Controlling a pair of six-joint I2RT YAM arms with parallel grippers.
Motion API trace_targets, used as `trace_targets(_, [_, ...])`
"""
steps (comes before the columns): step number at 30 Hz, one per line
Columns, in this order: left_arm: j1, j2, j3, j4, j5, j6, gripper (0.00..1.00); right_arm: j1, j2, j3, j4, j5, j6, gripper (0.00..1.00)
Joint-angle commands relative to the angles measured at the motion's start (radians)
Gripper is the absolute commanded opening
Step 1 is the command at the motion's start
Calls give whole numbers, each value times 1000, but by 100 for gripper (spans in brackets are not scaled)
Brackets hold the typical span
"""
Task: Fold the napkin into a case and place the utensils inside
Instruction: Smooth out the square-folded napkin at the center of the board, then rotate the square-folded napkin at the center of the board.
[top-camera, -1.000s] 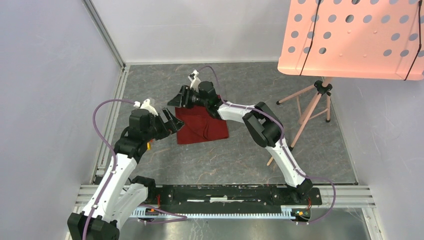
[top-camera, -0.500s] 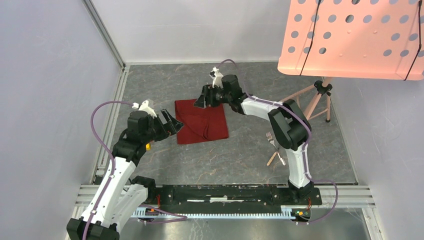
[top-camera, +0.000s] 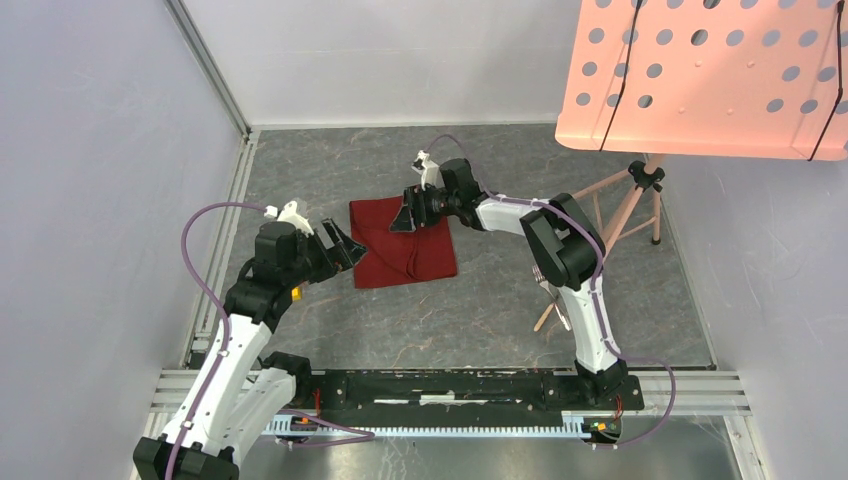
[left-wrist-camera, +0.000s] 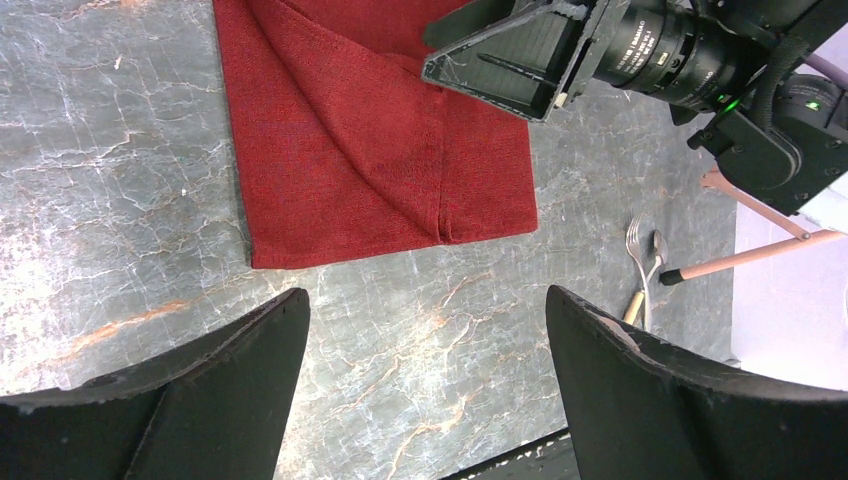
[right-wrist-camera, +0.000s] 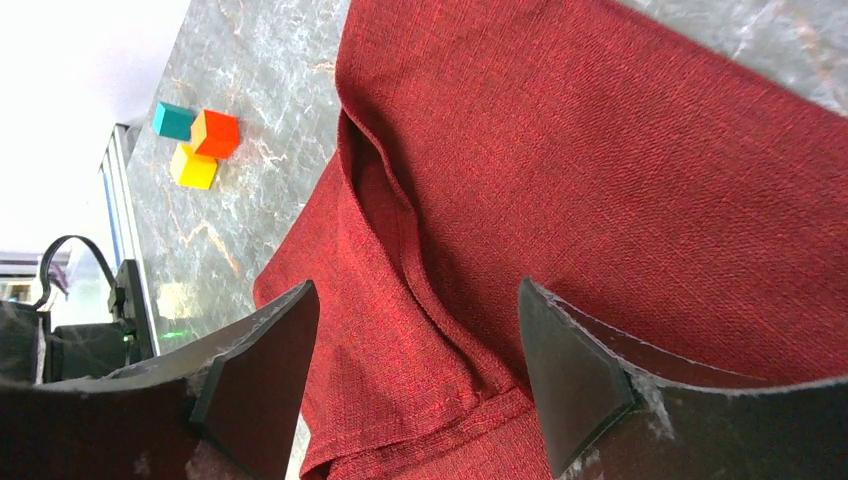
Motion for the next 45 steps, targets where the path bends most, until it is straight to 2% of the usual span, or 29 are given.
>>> trace_targets(1, [3,-14,41,-1,7,-2,94,7,15,15,72,-60,23,79])
trace_targets(12, [3,-17,51,-8,3,1,94,103,-46,-111,214,-72,177,73])
trace_targets(15, [3,-29,69,-26,-10,9,94,151,-104,-184,316,-25,285,71])
trace_targets(21, [3,-46,90,-50,-70,28,94,257,-144,-290,570,211,567,73])
trace_targets(24, [3,-37,109,-73,-74,30,94,283,-122,-257,559,238,602,76])
trace_targets(31, [3,-46,104,-92,-73,24,94,240,-221,-327,426,207,430,77])
trace_targets(35, [3,-3,94,-65,-49,-1,94,199,-311,-404,288,239,274,72])
trace_targets(40, [3,66,86,-26,-6,1,94,187,-389,-472,129,327,118,49])
trace_targets(45, [3,186,113,31,135,10,94,185,-429,-503,21,472,3,29])
